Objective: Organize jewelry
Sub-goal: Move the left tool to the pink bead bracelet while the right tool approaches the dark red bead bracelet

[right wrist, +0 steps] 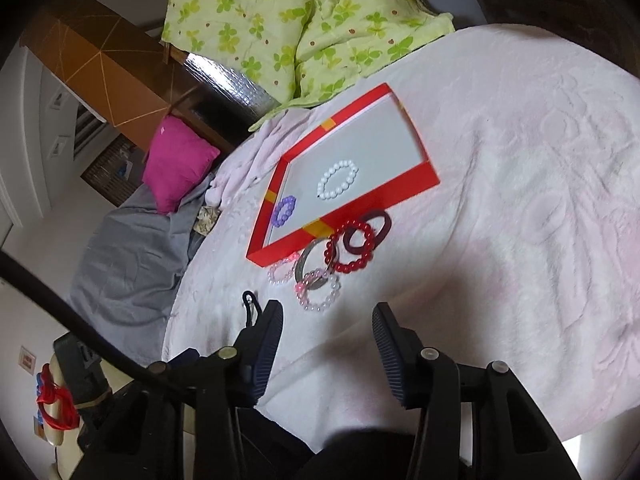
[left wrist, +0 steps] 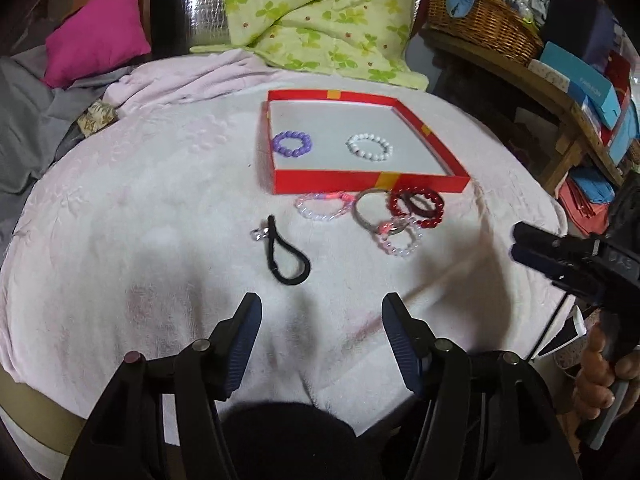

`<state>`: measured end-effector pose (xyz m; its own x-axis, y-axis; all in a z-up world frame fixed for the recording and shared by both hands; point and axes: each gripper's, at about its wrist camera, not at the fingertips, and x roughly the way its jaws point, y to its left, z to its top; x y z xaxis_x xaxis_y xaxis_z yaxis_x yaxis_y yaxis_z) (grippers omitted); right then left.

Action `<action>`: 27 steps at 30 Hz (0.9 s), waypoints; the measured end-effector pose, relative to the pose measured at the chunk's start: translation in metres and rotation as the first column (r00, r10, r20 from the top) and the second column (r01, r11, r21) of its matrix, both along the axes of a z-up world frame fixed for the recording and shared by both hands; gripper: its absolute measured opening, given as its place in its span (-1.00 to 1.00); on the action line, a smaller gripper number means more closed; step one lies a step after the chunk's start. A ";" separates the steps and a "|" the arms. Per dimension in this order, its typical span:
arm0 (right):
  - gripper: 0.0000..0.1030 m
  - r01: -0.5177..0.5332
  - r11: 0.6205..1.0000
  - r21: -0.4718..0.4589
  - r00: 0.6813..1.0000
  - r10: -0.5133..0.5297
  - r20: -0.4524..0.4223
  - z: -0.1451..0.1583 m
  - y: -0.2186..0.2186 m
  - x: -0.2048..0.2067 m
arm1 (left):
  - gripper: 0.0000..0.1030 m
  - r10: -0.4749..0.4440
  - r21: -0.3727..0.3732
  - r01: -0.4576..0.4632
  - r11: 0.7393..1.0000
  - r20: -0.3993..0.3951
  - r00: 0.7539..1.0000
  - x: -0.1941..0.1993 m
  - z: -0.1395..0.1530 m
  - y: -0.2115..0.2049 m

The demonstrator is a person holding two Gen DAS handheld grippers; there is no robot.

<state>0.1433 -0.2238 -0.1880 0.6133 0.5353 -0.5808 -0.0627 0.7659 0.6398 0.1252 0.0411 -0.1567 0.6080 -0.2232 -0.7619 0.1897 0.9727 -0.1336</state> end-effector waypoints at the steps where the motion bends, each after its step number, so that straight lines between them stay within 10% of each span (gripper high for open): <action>1: -0.02 0.000 1.000 0.002 1.000 0.000 -0.002 -0.002 0.003 0.000 | 0.23 -0.008 0.001 0.008 1.000 0.017 1.000 0.001 0.003 -0.002; 18: -0.02 0.083 0.996 0.020 0.996 -0.082 -0.028 -0.027 -0.016 0.009 | 0.05 -0.159 -0.120 0.147 0.982 -0.096 0.983 0.074 -0.041 -0.049; 22: -0.02 0.095 0.995 0.025 0.995 -0.094 -0.043 -0.033 -0.024 0.013 | -0.58 -0.186 -0.142 0.166 0.976 -0.137 0.973 0.090 -0.054 -0.061; 27: -0.02 0.097 0.995 0.028 0.994 -0.096 -0.061 -0.041 -0.029 0.017 | -0.83 -0.215 -0.137 0.198 0.970 -0.122 0.969 0.093 -0.060 -0.070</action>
<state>0.1600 -0.2526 -0.2290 0.6277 0.4935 -0.6020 0.0495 0.7465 0.6635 0.2178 -0.0284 -0.2163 0.4319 -0.4303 -0.7926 0.3567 0.8887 -0.2881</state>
